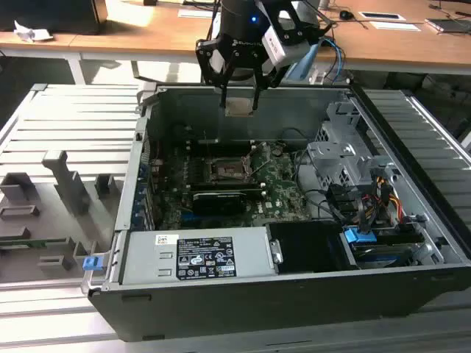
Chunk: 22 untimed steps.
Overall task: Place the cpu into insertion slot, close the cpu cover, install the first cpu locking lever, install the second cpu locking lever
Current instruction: 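Place the cpu into insertion slot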
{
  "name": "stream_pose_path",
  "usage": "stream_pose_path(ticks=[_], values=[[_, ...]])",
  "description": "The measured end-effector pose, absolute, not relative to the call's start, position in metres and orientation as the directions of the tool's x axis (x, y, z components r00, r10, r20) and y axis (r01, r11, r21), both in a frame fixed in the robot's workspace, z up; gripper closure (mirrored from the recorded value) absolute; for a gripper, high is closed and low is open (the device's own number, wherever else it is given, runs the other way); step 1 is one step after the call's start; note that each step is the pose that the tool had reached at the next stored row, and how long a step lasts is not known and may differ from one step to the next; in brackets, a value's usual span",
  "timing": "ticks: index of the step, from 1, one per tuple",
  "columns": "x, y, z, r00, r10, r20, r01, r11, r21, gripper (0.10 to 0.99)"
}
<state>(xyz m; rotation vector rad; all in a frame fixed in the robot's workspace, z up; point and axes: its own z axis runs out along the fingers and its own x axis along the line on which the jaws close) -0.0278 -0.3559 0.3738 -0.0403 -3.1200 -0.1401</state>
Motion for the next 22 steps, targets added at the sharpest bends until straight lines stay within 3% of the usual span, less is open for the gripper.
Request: stream_pose_path(ticks=[4, 22], values=[[-0.028, -0.356, 0.374, -0.990, 0.137, 0.019, 0.138, 0.987, 0.088, 0.545], [-0.033, -0.356, 0.364, -0.969, 0.246, 0.019, 0.247, 0.965, 0.086, 0.545]])
